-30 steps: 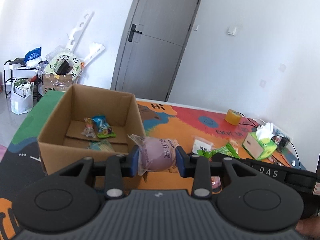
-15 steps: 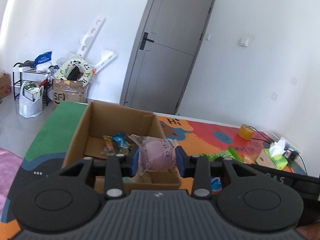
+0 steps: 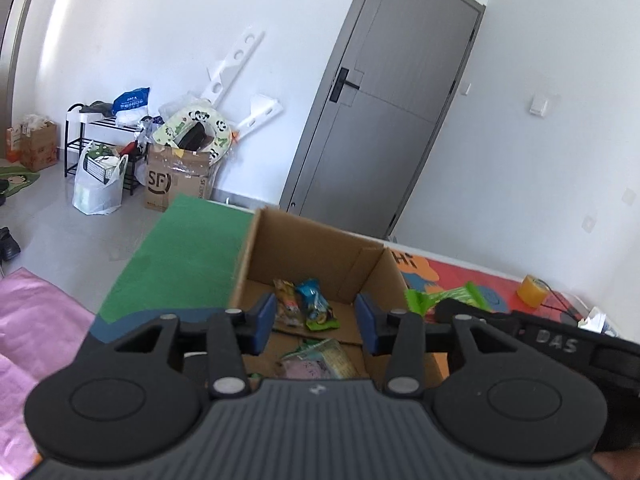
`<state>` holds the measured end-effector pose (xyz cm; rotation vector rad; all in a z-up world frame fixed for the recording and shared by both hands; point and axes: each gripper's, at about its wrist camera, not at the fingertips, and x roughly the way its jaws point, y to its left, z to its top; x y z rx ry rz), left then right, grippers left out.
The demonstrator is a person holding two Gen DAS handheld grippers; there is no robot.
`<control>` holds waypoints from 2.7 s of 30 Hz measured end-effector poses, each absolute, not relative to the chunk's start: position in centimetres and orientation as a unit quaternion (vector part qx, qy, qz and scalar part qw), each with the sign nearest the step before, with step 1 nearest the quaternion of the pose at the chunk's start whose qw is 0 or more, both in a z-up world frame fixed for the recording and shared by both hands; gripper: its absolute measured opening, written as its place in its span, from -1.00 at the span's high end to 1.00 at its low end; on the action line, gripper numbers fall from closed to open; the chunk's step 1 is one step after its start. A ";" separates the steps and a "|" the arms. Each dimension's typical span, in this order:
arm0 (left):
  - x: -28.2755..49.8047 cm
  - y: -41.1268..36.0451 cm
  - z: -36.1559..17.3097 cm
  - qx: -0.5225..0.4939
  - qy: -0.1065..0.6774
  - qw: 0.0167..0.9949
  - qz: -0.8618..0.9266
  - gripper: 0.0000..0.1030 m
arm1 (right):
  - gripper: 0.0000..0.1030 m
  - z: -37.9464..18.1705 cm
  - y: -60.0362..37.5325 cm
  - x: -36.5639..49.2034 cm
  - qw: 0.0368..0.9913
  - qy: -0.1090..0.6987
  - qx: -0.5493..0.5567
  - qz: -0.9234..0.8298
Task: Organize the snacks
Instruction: 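Carry both snacks over the cardboard box and open both tools to drop them, then return both tools from the box to the snack pile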
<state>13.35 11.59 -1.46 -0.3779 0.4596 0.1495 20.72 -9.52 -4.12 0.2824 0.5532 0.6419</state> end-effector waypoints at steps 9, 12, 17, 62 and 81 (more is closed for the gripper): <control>12.5 12.5 -1.2 -0.193 0.224 0.950 0.105 -0.56 | 0.02 -4.2 -8.6 20.9 0.893 0.277 0.155 0.319; 12.4 12.3 -1.1 -0.194 0.219 0.951 0.102 -0.68 | -0.12 -3.9 -9.8 20.4 0.901 0.266 0.157 0.304; 12.4 11.2 -0.9 -0.191 0.221 0.953 0.085 -0.78 | -0.47 -3.7 -12.4 19.5 0.911 0.256 0.161 0.281; 12.8 -3.8 -1.2 -0.153 0.261 0.952 -0.049 -0.91 | -1.00 -4.5 -30.6 13.4 0.939 0.253 0.174 0.156; 17.9 -7.1 -4.7 -0.138 0.311 0.938 -0.063 -0.86 | -0.73 -7.4 -34.4 15.3 0.933 0.275 0.210 0.100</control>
